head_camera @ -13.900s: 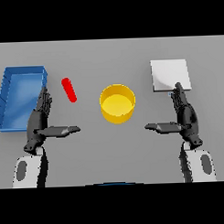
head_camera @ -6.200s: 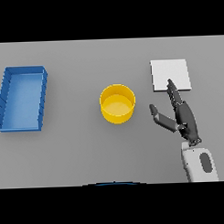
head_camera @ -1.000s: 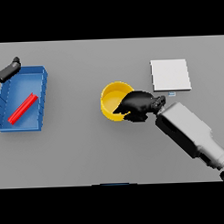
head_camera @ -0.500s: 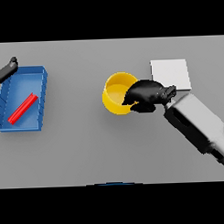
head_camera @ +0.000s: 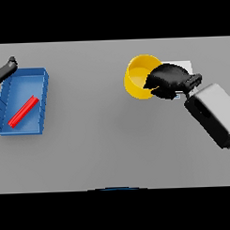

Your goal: Pick up the red beaker and tilt it to pour out 1 green nut into yellow bowl. Pick up the yellow bowl and place it on the metallic measuring scale.

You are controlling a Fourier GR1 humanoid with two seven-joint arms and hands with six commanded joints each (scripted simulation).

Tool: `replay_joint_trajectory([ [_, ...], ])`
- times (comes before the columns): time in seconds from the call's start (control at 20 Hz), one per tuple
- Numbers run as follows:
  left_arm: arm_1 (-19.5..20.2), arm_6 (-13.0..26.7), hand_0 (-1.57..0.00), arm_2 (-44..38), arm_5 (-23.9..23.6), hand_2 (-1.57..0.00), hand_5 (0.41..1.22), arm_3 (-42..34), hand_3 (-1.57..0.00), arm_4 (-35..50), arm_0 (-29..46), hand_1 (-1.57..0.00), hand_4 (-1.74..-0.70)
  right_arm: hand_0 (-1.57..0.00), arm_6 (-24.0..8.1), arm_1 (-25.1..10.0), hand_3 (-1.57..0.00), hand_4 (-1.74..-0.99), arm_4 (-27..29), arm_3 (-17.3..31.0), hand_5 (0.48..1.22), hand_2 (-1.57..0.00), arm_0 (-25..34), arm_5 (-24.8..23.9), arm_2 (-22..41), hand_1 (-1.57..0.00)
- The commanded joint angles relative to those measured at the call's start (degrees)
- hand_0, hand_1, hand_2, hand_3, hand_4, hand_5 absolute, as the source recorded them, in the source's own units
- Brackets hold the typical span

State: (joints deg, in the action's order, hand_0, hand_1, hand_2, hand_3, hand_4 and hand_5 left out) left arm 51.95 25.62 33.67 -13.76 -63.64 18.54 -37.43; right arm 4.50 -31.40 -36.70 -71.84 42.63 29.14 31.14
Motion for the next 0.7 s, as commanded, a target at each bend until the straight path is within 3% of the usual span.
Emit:
replay_joint_trajectory([
  [0.0, -0.11, 0.46, 0.0, 0.1, -0.44, 0.0, 0.754, -0.46, 0.0, 0.15, 0.58, 0.0, -0.8, -1.54, 0.79, -0.74, -1.41, -1.726, 0.03, 1.17, 1.221, -1.57, 0.25, -0.45, -0.31, -1.56],
  [0.2, 0.48, -0.51, 0.0, -0.53, 0.36, 0.0, 0.754, 0.27, 0.0, 0.5, 0.6, 0.0, -0.8, -1.56, 0.96, -2.8, -1.34, -1.724, -0.12, 5.48, 1.221, -1.57, 1.97, -2.55, -1.54, -1.57],
  [0.35, 0.25, 1.06, 0.0, -0.09, -0.15, 0.0, 0.753, -1.03, 0.0, 0.45, 0.32, 0.0, -0.8, -1.56, 2.43, -2.08, -1.27, -1.723, -0.75, 9.69, 1.221, -1.57, 3.3, -4.12, -0.83, -1.57],
  [0.4, 0.59, 1.08, 0.0, -0.46, -0.45, 0.0, 0.752, -1.53, 0.0, 0.81, 0.6, 0.0, -0.81, -1.57, 3.46, -2.38, -1.33, -1.725, -0.46, 9.72, 1.221, -1.57, 3.29, -4.2, -0.84, -1.55],
  [0.45, 0.98, 1.46, 0.0, -0.52, -0.93, 0.0, 0.755, -2.29, 0.0, 0.89, 1.04, 0.0, -0.81, -1.57, 3.49, -2.59, -1.38, -1.726, -1.02, 12.54, 1.221, -1.57, 3.38, -5.57, -1.28, -1.53],
  [0.5, 1.09, 2.35, 0.0, -0.26, -1.65, 0.0, 0.759, -3.3, 0.0, 0.76, 1.43, 0.0, -0.82, -1.56, 1.22, -2.54, -1.42, -1.727, -1.36, 15.13, 1.221, -1.55, 3.93, -6.38, -1.85, -1.5],
  [0.65, 0.86, 2.96, 0.0, -0.45, -1.88, 0.0, 0.767, -3.48, 0.0, 1.28, 1.66, 0.0, -0.83, -1.53, 2.24, -1.9, -1.49, -1.729, -1.57, 21.47, 1.221, -1.5, 5.03, -8.51, -2.39, -1.42],
])
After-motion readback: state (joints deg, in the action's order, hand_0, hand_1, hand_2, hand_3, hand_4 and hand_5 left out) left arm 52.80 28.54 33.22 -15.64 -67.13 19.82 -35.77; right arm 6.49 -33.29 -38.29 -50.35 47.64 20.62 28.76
